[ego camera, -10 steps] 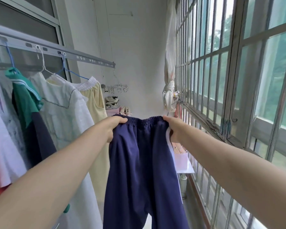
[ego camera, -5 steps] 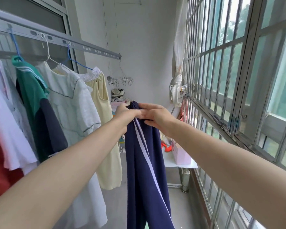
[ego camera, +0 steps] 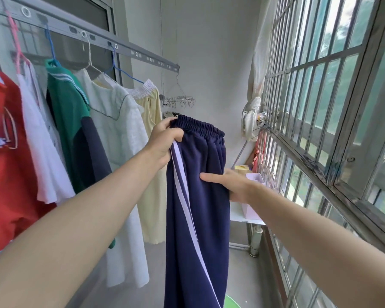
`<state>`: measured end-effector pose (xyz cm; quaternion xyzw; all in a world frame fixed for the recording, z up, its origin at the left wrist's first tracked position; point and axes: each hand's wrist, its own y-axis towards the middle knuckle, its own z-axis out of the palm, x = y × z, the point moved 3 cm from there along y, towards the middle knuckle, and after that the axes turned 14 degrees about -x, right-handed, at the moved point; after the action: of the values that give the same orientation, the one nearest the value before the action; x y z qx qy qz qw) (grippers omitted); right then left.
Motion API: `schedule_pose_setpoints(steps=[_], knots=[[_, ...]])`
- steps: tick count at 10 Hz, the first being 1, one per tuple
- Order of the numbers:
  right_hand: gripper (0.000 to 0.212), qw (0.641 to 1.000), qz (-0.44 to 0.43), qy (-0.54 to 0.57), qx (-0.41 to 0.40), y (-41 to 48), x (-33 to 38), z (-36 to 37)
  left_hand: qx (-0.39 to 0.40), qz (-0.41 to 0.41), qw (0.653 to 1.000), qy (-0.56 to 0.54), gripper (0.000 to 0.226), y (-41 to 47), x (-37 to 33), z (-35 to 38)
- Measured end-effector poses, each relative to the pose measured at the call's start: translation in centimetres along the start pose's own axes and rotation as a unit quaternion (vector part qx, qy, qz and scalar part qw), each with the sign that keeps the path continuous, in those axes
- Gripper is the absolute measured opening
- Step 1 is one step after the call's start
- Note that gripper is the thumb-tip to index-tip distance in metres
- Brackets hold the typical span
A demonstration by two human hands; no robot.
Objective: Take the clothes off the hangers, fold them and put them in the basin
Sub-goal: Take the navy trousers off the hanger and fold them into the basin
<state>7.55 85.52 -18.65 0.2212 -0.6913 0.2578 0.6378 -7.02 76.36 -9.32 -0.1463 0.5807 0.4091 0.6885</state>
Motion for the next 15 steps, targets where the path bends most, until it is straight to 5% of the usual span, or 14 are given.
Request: schedule_pose_setpoints(steps=[2,3,4,5,7,10,12,14,15], knots=[[0.032,0.992,0.023,0.104,-0.074,0.1,1.6,2.0,-0.02,-0.01,0.999,-0.048,0.018,0.6,0.7,-3.1],[0.038,0.989,0.01,0.11,-0.101,0.5,3.3,2.5,0.046,-0.119,0.992,-0.012,0.031,0.0,5.3,-6.1],[0.04,0.98,-0.017,0.124,-0.155,1.0,4.4,3.2,0.099,-0.235,0.964,0.067,0.068,-2.6,10.1,-8.2],[0.038,0.972,-0.007,0.109,-0.209,1.5,4.7,3.5,0.119,-0.265,0.955,0.053,0.055,-5.5,12.8,-8.1],[0.044,0.967,0.029,0.137,-0.211,2.1,4.4,4.0,0.104,-0.193,0.938,0.269,0.04,-6.6,16.1,-9.3],[0.032,0.961,0.044,0.103,-0.255,1.4,2.8,0.7,0.047,-0.286,0.939,0.185,0.014,-5.5,13.3,-8.2],[0.06,0.969,0.091,-0.138,-0.184,0.5,-2.3,1.3,-0.103,-0.376,0.917,0.085,0.013,-4.3,11.3,-3.6],[0.006,0.984,0.084,-0.107,-0.115,-1.7,-6.9,1.7,-0.097,-0.36,0.908,0.19,0.041,-5.3,11.3,-1.7],[0.014,0.986,0.112,-0.111,-0.062,-2.3,-8.9,1.3,-0.124,-0.344,0.897,0.249,0.042,-6.3,10.1,-1.1]])
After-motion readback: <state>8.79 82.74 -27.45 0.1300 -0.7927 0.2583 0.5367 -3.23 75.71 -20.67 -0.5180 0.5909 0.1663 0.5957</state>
